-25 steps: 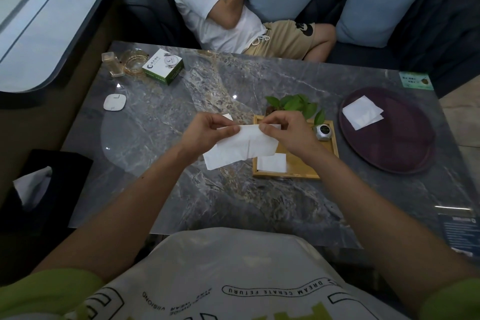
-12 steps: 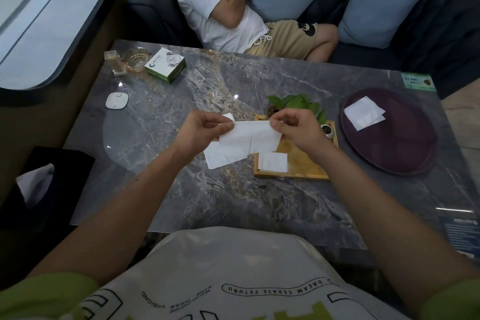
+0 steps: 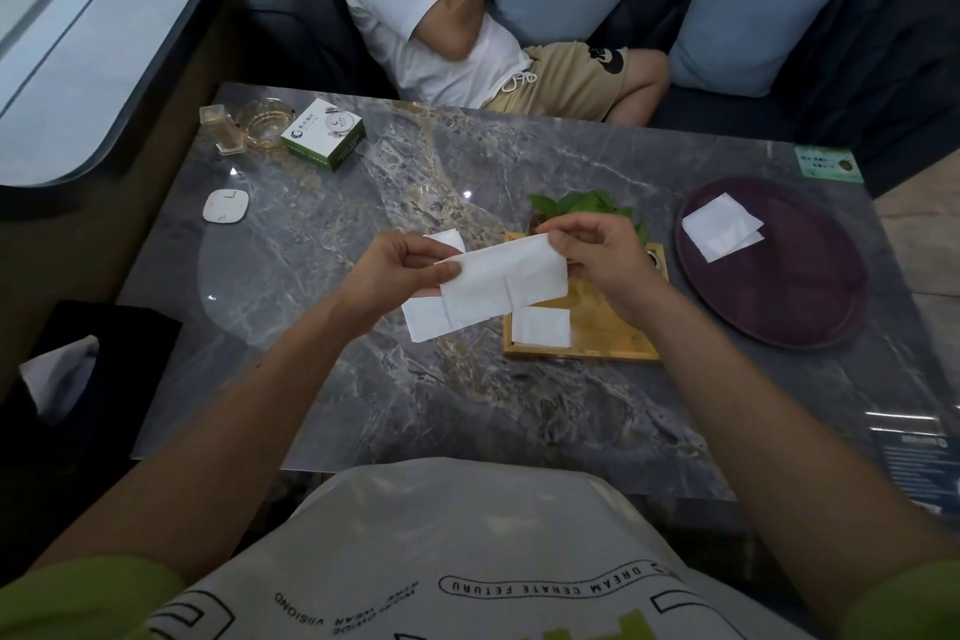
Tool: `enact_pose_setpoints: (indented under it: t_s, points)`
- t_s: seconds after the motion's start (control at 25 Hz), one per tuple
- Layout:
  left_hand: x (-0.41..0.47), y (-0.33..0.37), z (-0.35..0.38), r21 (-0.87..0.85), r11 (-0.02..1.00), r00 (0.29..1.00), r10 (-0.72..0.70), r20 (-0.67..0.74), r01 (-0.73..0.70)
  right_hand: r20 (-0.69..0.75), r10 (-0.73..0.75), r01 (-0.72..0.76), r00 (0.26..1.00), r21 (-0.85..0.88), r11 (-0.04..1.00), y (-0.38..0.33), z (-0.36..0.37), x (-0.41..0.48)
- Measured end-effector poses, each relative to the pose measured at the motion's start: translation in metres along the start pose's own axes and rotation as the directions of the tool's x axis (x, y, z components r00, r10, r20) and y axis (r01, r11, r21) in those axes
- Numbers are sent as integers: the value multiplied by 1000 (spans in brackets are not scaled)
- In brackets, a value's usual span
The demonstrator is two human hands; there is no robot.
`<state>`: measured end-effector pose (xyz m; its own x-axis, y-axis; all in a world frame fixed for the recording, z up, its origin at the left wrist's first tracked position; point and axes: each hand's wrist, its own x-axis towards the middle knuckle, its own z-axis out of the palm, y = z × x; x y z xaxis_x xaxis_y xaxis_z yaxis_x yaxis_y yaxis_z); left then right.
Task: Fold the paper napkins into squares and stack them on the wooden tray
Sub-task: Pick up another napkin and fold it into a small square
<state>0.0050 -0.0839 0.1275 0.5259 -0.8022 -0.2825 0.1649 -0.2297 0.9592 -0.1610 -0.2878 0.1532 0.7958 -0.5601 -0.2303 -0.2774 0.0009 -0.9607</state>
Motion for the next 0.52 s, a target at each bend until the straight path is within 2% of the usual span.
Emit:
enact_pose_setpoints:
  t_s: [0.16,0.36,0.52]
  points:
    - [0,6,-4,-6,1000,998,-21,61,21,59,-19,23,998,-57,998,-6,0,0]
    - [1,15,-2,149,989,992,-27,125,8,178,-60,94,982,-191,977,-18,8,3]
    - [2,15,8,183,983,990,-22,138,-3,212,-90,131,973,-186,974,-23,14,5]
